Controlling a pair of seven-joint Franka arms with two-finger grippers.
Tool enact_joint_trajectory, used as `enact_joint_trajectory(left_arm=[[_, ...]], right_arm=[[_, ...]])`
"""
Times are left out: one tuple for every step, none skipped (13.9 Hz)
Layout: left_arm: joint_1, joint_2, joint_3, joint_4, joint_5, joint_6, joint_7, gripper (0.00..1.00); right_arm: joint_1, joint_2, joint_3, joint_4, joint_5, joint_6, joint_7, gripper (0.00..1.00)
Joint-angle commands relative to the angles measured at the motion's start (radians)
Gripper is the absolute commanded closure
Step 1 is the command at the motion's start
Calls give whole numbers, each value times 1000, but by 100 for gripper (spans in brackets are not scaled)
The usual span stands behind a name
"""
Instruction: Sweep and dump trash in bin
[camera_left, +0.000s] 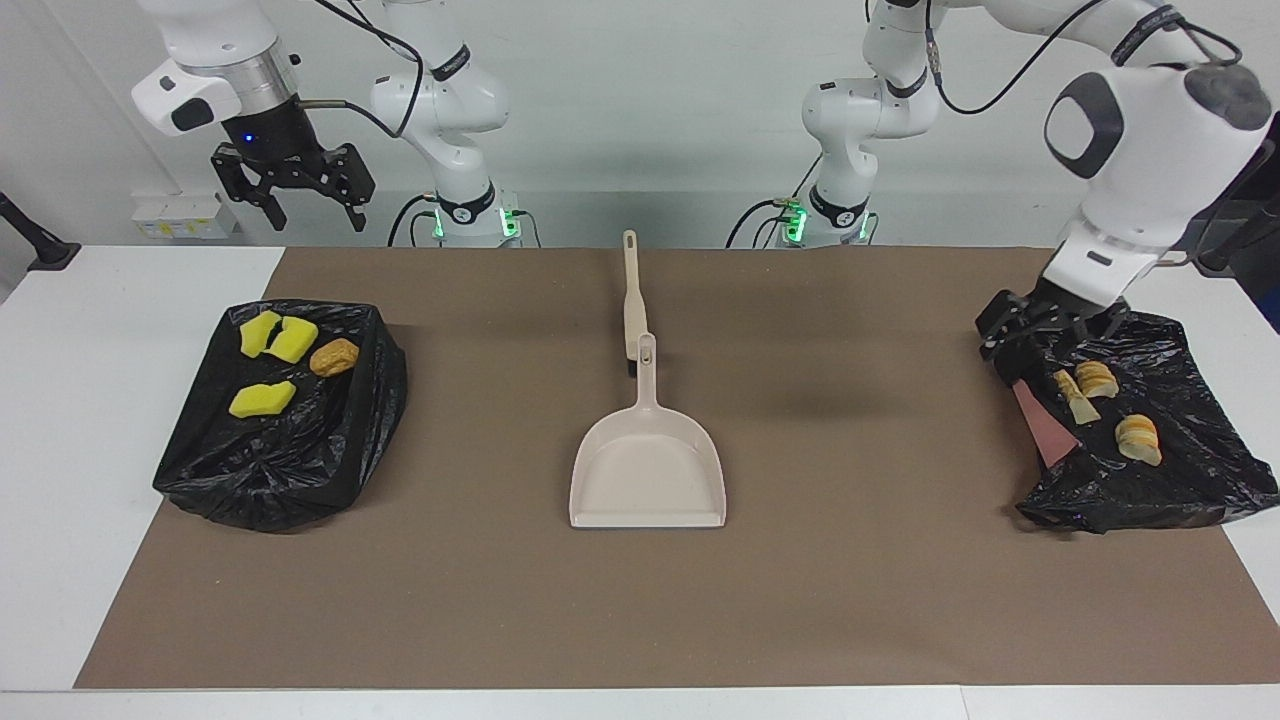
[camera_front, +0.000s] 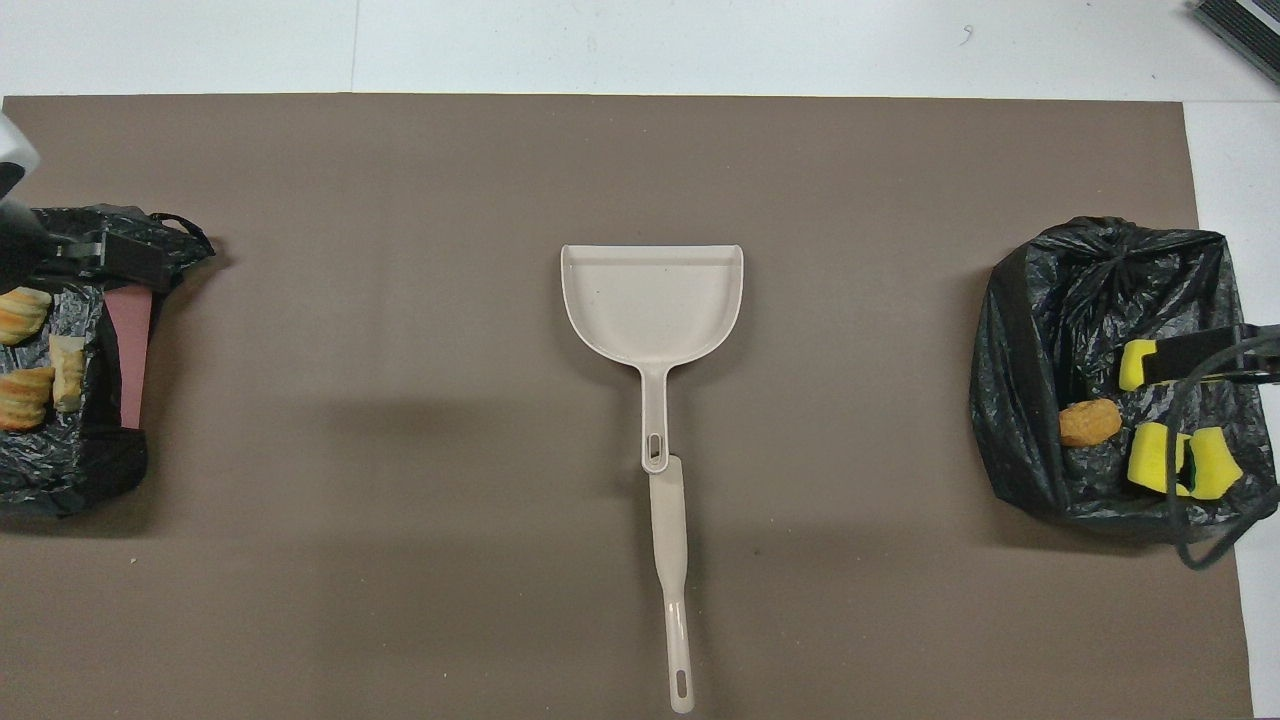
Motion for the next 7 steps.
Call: enact_joint_trajectory(left_arm=[[4, -53, 3, 1, 12, -76, 6, 0], [4, -75, 3, 4, 12, -99, 4, 0], [4, -87, 5, 9, 12, -128, 3, 0], [4, -90, 8, 21, 11, -165, 0, 0], [4, -90, 8, 41, 9, -206, 1, 0], [4, -89, 8, 74, 11, -246, 3, 0], [4, -89, 7, 99, 9, -282, 1, 0]], right_arm=[[-6, -26, -4, -34, 9, 20, -23, 0], [-6, -26, -4, -34, 9, 20, -23, 0], [-6, -26, -4, -34, 9, 20, -23, 0], [-6, -26, -4, -34, 9, 20, -23, 0], [-6, -26, -4, -34, 9, 20, -23, 0], [-6, -26, -4, -34, 9, 20, -23, 0], [-6, -26, -4, -34, 9, 20, -23, 0]])
